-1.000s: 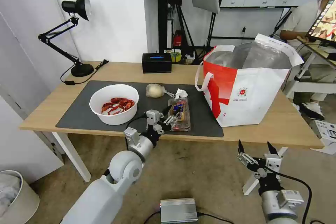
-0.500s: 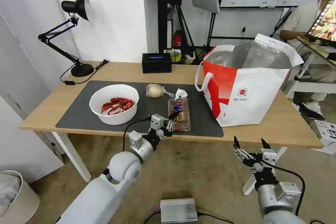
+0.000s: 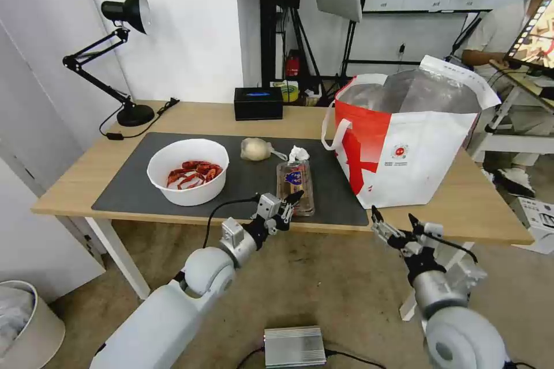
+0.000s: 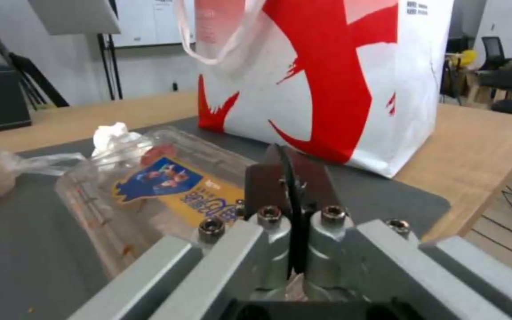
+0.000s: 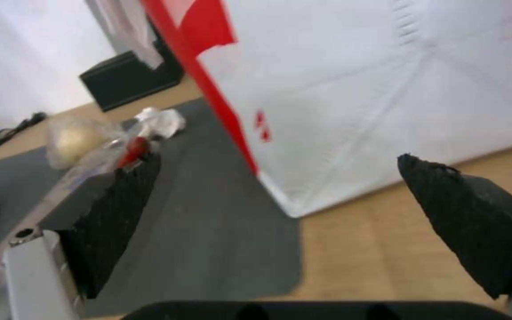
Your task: Pick up the trash from the table and place it into the takeout bag.
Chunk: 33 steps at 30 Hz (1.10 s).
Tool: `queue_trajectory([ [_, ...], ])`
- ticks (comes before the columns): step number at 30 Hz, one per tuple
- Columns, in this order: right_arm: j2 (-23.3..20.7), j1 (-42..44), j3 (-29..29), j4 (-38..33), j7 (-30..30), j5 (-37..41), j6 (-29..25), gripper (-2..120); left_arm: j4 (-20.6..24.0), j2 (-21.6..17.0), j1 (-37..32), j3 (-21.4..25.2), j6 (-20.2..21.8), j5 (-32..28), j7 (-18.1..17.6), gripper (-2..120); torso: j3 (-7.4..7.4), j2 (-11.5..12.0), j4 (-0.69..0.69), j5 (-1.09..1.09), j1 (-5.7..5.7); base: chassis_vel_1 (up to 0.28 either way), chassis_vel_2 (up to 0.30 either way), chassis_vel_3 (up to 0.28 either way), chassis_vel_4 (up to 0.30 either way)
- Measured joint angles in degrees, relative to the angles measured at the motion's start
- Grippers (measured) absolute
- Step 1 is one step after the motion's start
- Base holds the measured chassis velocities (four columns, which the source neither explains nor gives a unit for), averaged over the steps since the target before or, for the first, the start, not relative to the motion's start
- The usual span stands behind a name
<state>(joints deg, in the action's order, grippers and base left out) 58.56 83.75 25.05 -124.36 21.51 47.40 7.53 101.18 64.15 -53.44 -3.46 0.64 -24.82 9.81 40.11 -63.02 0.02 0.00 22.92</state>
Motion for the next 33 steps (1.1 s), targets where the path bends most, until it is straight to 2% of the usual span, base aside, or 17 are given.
queue_trajectory([
  [5,-1.46,-6.0,-3.1,1.9,1.3,6.52,1.64,100,-0.47,0.09,-0.3,0.49,-0.29,1.76,0.87,0,0.0,0.0,-0.02,0.0,0.0,0.0,0.0,0.0,0.0],
  [10,-1.55,-9.04,-5.7,2.59,2.12,8.92,2.57,100,-0.81,0.16,-0.6,0.65,-0.49,3.09,1.42,0,0.0,0.0,-0.02,0.0,0.0,0.0,0.0,0.0,0.0],
  [18,-0.65,-15.84,-9.73,4.82,4.56,15.49,5.5,100,-1.68,0.33,-1.59,1.61,-1.13,5.04,2.28,0,0.0,0.0,-0.02,-0.01,-0.01,0.0,0.0,0.0,0.0],
  [25,0.46,-25.14,-13.49,9.31,6.52,24.32,7.81,100,-2.37,0.6,-2.11,2.14,-1.69,6.09,2.65,0,0.0,0.0,-0.02,0.0,0.0,0.0,0.0,0.0,0.0],
  [33,2.06,-31.18,-16.87,13.4,6.9,27.99,9.16,100,-2.56,0.94,-3.11,3.01,-2.25,6.87,2.65,0,0.0,0.0,-0.01,-0.01,0.0,0.0,0.0,0.0,0.0],
])
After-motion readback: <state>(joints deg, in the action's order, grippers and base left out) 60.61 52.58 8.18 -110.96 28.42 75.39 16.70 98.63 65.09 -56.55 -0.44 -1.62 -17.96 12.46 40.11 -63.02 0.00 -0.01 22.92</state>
